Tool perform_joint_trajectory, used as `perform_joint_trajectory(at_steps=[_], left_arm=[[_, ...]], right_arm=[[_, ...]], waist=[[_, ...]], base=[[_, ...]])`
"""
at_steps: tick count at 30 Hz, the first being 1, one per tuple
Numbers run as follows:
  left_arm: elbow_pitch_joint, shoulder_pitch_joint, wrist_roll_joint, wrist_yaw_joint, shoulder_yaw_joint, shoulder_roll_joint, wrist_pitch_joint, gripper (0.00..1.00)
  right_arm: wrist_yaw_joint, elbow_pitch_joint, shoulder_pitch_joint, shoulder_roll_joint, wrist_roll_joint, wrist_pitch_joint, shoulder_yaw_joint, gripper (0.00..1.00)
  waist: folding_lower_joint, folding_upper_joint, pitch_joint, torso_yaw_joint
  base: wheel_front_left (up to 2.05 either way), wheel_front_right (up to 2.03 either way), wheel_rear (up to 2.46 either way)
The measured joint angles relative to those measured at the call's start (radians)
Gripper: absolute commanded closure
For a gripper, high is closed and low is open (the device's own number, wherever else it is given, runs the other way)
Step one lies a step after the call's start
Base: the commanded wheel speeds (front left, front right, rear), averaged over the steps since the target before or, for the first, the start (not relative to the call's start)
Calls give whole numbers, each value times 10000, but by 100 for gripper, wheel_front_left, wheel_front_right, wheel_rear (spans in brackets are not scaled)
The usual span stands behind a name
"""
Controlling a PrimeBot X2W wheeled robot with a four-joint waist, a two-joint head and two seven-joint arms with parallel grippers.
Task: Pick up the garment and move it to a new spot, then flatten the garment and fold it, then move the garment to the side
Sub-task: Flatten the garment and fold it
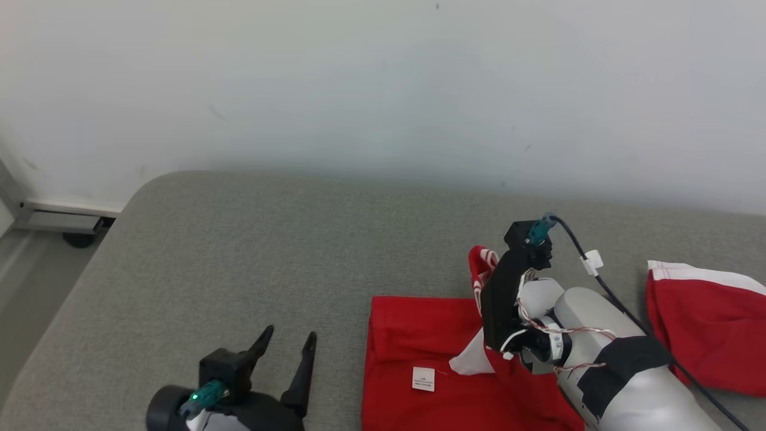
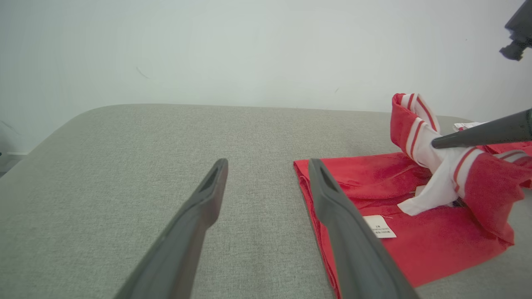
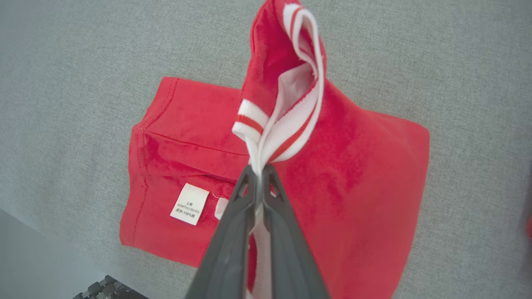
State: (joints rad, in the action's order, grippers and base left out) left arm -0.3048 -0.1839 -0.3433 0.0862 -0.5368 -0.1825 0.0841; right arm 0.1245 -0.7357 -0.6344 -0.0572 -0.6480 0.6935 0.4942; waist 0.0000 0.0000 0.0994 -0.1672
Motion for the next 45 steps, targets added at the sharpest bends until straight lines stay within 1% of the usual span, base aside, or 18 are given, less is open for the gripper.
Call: perform_joint_trajectory(at_steps=[8,13,18,24,29,30,31,36,40,42,45], left_arm=[[-209,-659,174,-253,-502,474,-130,0],[-395,-733,174,-355,-625,571,-150,0],[-606,-939,174,-520,-652,594,-192,0],[-757,-939,173,-527,-644,594,-188,0],[-876,-934,157,-523,-600,581,-128,0],[-901,-933,155,-523,-600,581,-127,0],[-922,-933,153,-523,-600,583,-121,0],[-972,-909,92,-514,-518,546,-31,0],[-989,-907,81,-504,-433,525,15,0],[-995,-900,69,-468,-334,487,58,0],[-995,-874,63,-418,-230,360,144,0]], right_arm=[[2,-698,-337,-6,81,-351,-339,100],[2,-988,-390,-4,79,-443,-309,100],[2,-650,-402,-19,-512,-617,418,100],[2,-506,-406,-25,-1126,-782,1170,100],[2,-625,-402,-15,-1511,-792,1643,100],[2,-639,-393,-27,-1578,-794,1735,89],[2,-639,-367,-25,-1672,-872,1779,0],[2,-385,-438,-13,-2232,-1315,2063,0],[2,-75,-962,-23,-2585,-1653,2268,0],[2,-123,-1238,0,-2535,-1760,2330,0],[2,-729,-1453,15,-2065,-1942,2180,0]], waist=[[0,0,-112,-590],[0,0,-197,-1014],[0,0,-262,-1437],[0,0,-301,-1871],[0,0,-307,-2023],[0,0,-306,-2023],[0,0,-304,-2021],[0,0,-297,-1910],[0,0,-280,-1757],[0,0,-262,-1652],[0,-1,-226,-1444]], base=[[0,0,0],[0,0,0],[0,0,0],[0,0,0],[0,0,0],[0,0,0],[0,0,0],[0,0,0],[0,0,0],[0,0,0],[0,0,0]])
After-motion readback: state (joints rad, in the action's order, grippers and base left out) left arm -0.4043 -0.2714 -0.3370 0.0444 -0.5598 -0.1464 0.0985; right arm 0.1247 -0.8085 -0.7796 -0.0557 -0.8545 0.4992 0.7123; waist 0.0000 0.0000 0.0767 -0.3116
